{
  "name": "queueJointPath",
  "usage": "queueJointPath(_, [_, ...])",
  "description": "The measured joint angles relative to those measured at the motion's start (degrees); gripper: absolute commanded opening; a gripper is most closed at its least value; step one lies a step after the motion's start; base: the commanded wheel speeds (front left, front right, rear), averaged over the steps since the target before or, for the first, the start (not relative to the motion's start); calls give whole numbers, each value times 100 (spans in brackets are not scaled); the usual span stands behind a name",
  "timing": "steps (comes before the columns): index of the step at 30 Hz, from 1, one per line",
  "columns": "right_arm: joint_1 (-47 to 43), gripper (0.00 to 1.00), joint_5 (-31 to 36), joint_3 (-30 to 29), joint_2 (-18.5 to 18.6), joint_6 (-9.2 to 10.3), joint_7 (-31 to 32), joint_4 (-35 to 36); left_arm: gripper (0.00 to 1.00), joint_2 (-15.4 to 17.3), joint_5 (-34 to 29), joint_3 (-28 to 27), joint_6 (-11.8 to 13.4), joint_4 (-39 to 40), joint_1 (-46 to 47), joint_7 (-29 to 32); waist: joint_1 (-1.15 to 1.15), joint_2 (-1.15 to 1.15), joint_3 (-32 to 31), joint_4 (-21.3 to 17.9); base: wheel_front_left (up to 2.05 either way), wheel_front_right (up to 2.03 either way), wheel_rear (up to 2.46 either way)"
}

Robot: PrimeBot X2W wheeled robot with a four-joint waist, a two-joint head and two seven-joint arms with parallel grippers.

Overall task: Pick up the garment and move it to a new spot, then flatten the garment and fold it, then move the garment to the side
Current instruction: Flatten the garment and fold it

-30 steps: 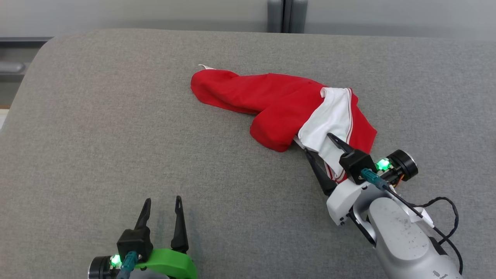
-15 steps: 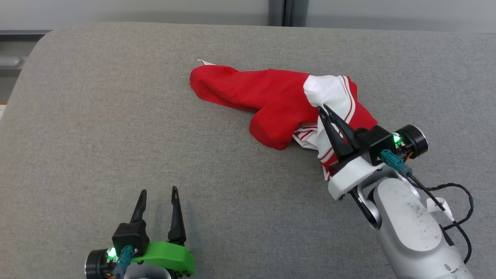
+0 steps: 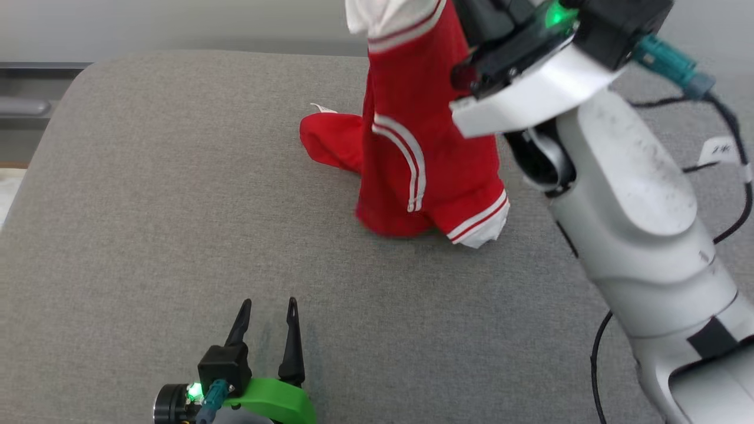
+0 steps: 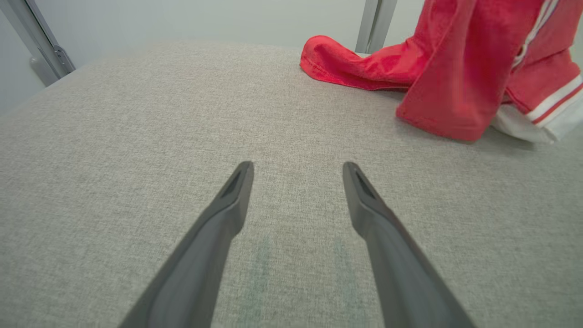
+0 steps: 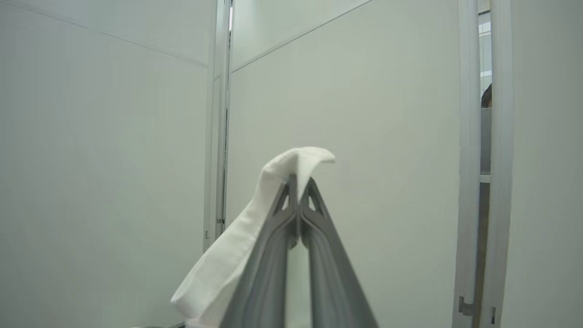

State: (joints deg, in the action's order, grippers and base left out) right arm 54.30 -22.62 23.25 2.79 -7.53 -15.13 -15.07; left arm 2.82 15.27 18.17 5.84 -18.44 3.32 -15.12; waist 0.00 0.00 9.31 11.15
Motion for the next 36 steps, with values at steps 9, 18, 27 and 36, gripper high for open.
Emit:
queueJointPath(9, [1013,0,424,-1433,-1,0,-1,-887,100,1,84,-75,59,-55,-116,0,0,0,-98,135,0,0,0])
queueJointPath(18, [-600,100,1940,-3017,561,0,5,-2302,100,0,60,-115,64,-21,81,0,0,0,65,-290,0,0,0])
queueJointPath(27, [-1717,100,2540,-4013,790,0,4,-2697,100,0,-76,-81,23,-48,296,0,0,0,331,-647,0,0,0])
queueJointPath(36, [-2204,100,2089,-2189,257,0,5,-1970,100,0,-94,-65,12,-67,302,0,0,0,457,-767,0,0,0])
